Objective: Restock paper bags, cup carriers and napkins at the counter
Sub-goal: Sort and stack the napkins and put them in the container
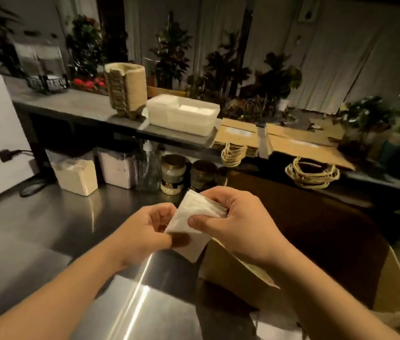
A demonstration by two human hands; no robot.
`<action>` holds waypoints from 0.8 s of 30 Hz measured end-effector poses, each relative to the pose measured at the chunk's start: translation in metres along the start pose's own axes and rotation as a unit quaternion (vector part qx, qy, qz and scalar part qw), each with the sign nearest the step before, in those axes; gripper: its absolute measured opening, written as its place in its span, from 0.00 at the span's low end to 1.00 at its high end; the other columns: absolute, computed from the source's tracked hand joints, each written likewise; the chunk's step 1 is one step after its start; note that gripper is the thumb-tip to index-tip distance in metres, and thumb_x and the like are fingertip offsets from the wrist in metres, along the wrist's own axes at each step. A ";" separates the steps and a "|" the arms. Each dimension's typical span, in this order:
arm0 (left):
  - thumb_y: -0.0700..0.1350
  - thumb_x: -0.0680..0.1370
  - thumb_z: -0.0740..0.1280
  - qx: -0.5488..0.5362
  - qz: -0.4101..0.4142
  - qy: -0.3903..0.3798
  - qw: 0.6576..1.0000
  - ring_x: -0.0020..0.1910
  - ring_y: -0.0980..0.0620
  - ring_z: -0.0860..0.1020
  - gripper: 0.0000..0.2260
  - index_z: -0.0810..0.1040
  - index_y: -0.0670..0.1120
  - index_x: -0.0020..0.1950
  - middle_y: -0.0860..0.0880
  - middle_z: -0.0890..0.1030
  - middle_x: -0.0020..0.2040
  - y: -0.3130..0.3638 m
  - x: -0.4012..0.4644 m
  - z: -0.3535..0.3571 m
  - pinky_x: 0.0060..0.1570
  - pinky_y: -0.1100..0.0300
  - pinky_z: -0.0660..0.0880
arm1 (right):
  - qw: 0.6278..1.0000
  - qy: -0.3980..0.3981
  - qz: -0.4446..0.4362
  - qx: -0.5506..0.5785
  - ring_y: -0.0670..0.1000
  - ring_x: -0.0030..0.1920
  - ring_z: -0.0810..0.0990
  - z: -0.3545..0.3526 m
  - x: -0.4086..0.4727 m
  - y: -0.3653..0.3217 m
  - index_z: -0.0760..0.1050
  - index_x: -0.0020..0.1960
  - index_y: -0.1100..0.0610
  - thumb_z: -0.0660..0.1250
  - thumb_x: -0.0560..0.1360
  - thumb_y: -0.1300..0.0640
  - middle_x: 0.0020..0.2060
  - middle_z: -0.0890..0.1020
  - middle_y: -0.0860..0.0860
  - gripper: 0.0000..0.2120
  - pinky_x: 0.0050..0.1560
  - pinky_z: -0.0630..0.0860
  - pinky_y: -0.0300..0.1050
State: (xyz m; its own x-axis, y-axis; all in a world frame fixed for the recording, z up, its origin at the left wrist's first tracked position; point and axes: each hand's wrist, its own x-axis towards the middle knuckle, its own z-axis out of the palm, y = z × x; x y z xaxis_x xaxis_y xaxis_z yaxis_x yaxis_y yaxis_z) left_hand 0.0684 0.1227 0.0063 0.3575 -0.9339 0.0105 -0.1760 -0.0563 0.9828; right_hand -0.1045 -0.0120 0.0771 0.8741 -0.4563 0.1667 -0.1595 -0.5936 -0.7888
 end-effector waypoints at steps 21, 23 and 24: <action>0.50 0.79 0.72 -0.003 -0.039 0.092 0.995 0.58 0.51 0.81 0.15 0.80 0.48 0.64 0.50 0.84 0.57 0.187 0.213 -0.117 0.56 0.55 0.81 | 0.986 0.080 0.061 0.131 0.56 0.51 0.86 -0.134 0.280 -0.074 0.81 0.56 0.60 0.75 0.75 0.55 0.51 0.85 0.58 0.12 0.51 0.85 0.51; 0.51 0.79 0.73 0.065 -0.038 0.101 0.992 0.54 0.53 0.81 0.13 0.81 0.50 0.62 0.51 0.84 0.54 0.195 0.237 -0.128 0.45 0.62 0.79 | 0.987 0.084 0.064 0.119 0.54 0.49 0.86 -0.140 0.303 -0.068 0.81 0.55 0.58 0.75 0.76 0.56 0.50 0.86 0.57 0.11 0.50 0.85 0.49; 0.52 0.78 0.73 0.089 -0.041 0.101 0.990 0.52 0.54 0.81 0.13 0.82 0.50 0.61 0.51 0.84 0.52 0.198 0.247 -0.133 0.40 0.65 0.77 | 0.988 0.089 0.067 0.108 0.53 0.48 0.86 -0.142 0.314 -0.064 0.81 0.55 0.57 0.75 0.76 0.55 0.49 0.86 0.56 0.10 0.49 0.85 0.48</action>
State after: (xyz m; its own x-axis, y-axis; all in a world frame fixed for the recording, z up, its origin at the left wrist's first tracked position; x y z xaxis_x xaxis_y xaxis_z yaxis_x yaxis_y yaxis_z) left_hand 0.2440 -0.0725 0.2282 0.5507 -0.8346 -0.0144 -0.2902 -0.2077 0.9341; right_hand 0.1146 -0.2113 0.2645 0.7540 -0.6421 0.1381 -0.1496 -0.3727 -0.9158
